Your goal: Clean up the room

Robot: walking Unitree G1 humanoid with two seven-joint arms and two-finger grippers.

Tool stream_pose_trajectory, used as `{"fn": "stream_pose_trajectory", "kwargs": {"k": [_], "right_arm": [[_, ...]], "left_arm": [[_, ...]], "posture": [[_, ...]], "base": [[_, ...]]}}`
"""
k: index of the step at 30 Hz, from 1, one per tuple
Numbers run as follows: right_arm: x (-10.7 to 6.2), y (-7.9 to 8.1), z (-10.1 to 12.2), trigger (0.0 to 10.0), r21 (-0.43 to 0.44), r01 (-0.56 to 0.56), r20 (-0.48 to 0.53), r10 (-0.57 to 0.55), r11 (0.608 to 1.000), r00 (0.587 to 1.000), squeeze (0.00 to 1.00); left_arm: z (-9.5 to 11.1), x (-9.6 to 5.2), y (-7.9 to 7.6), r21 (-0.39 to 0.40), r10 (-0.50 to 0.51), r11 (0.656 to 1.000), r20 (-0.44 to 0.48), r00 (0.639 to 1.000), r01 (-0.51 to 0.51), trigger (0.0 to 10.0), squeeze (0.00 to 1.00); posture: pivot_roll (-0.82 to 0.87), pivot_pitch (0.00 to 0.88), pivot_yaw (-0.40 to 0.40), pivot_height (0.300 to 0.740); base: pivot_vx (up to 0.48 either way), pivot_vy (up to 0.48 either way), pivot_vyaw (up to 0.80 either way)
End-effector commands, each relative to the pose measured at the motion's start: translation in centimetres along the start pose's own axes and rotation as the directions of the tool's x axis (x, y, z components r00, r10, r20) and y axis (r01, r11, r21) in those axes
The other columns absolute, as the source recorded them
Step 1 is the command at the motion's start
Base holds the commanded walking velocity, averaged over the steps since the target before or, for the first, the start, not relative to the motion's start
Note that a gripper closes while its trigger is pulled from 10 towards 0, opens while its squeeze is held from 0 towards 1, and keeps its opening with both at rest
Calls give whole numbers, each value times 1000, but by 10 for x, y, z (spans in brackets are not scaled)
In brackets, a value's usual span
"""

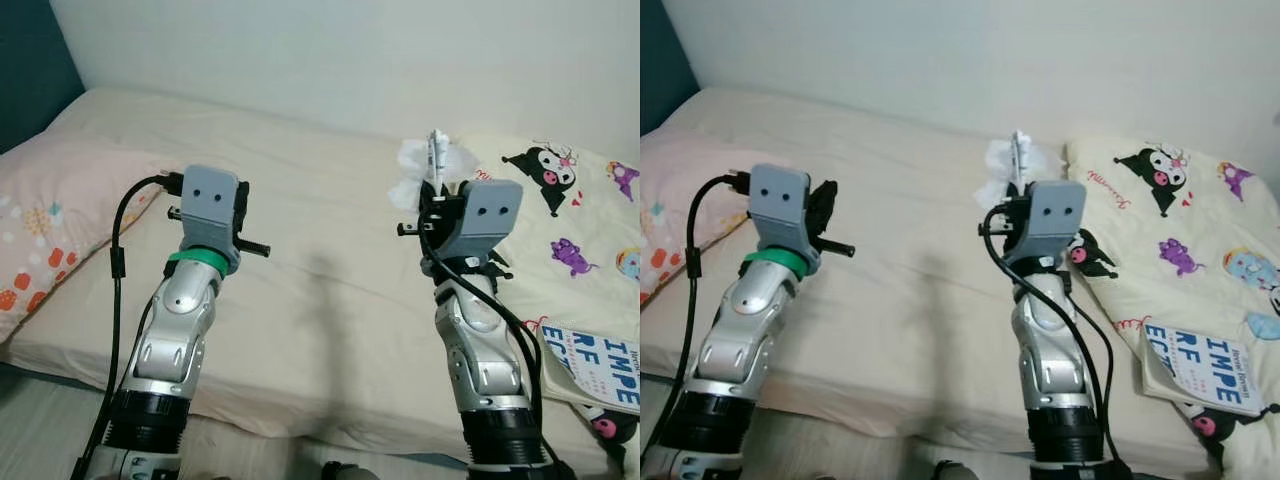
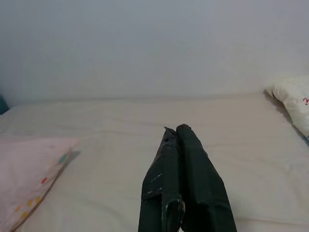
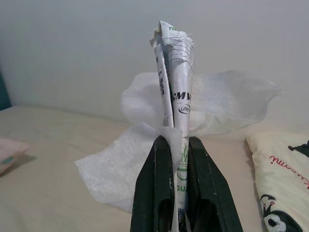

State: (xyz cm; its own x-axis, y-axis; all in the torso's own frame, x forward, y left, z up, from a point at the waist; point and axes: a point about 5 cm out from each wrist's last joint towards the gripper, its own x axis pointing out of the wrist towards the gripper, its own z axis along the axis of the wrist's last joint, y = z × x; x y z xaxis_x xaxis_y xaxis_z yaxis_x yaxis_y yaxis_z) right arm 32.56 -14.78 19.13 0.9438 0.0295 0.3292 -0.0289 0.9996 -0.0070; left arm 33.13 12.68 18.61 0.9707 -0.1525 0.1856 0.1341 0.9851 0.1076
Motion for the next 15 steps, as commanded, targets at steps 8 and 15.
{"fn": "stream_pose_trajectory", "kwargs": {"k": [8,15], "right_arm": [[-2,5,-5,10000,15,2,-16,-2,1000,1000,0],[-2,8,-5,10000,10,-10,-21,10,1000,1000,0]], "left_arm": [[-6,-3,-1,-2,-7,1000,-19,1000,7,10000,0],[-7,-3,-2,-3,-7,1000,-20,1000,7,10000,0]], "posture": [[-17,48,1,726],[-17,44,0,726]], "base": [[-355,0,0],[-371,0,0]]}}
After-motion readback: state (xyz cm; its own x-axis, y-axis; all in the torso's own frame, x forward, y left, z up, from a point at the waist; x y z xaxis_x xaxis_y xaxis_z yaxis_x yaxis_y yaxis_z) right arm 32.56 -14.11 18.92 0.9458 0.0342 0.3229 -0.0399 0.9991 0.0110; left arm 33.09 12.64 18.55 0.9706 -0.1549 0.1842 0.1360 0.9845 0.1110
